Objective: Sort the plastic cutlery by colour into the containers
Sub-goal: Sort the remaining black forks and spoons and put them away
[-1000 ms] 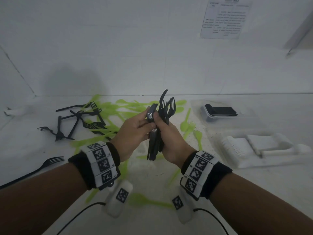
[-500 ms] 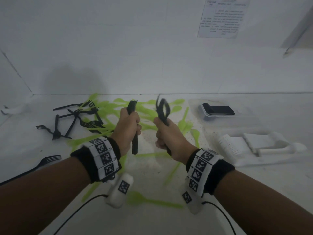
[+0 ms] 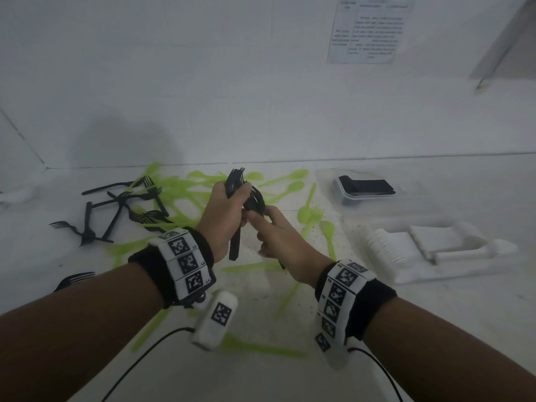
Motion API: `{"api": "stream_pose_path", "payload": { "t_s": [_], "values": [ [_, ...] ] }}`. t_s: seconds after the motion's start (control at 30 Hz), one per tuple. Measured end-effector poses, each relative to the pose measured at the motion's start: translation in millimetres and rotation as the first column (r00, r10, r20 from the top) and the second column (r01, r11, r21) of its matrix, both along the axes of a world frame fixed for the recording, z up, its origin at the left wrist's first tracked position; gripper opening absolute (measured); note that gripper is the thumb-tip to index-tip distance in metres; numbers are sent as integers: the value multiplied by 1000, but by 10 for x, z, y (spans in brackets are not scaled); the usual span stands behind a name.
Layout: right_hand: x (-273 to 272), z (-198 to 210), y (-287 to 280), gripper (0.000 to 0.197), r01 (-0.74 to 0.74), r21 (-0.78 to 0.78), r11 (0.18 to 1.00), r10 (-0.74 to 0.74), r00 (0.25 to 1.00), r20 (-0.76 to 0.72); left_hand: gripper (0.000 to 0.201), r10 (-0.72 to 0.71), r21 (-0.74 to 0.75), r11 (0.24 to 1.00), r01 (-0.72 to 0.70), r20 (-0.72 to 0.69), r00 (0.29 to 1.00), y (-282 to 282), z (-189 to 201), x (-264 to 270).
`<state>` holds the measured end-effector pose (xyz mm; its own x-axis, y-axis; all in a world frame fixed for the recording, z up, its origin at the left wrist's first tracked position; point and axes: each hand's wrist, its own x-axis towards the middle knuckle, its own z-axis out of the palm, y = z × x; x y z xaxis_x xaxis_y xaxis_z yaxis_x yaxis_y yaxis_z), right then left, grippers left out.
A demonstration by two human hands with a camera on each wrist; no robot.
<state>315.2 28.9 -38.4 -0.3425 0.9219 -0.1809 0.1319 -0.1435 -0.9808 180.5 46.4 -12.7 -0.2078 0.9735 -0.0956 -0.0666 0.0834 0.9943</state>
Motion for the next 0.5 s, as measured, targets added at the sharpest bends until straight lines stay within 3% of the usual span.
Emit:
{"api": "stream_pose_path", "payload": {
  "t_s": [0.3, 0.5],
  "values": [
    [-43, -63, 80, 23, 96, -39, 995, -101, 983, -154, 14, -78, 25, 997, 76, 98, 992, -43, -7, -106],
    [-96, -54, 92, 19, 76, -65, 995, -89, 969, -232, 15, -38, 56, 998, 36, 44, 998, -51, -72, -171]
  ]
}}
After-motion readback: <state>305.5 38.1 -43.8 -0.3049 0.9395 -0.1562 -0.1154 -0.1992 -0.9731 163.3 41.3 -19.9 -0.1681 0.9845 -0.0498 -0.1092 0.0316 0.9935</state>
